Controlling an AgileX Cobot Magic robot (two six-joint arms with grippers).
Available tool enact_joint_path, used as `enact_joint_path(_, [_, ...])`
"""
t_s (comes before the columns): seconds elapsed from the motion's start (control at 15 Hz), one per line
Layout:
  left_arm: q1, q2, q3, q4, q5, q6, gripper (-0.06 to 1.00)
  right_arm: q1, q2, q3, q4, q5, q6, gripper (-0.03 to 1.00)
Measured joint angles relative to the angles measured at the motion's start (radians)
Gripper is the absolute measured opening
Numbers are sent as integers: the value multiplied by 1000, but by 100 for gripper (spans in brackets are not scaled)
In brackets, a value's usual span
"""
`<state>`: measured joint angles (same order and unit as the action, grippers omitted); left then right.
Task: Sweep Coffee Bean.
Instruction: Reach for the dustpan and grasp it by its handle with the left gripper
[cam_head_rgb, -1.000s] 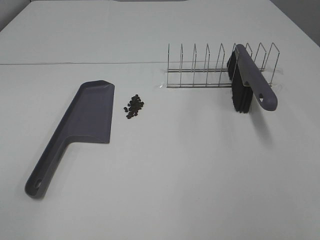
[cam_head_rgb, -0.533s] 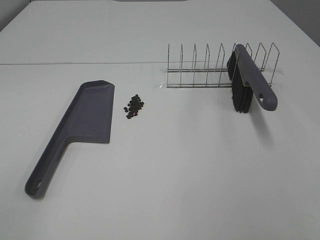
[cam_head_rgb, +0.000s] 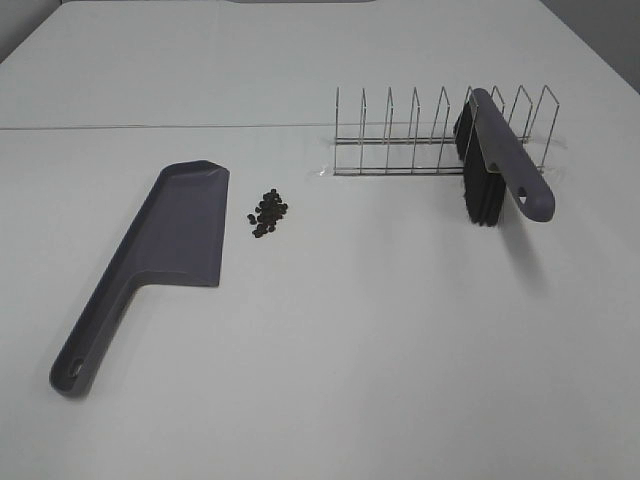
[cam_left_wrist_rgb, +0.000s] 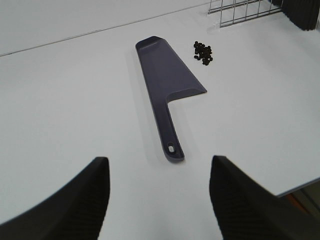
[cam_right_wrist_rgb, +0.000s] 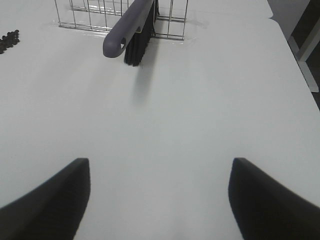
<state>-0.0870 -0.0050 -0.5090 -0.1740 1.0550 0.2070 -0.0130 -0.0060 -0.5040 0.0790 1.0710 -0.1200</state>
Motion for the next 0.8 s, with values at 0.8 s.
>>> enact_joint_path(0.8, [0,0,0,0,0,0,57,0,0,0,0,0,0,73])
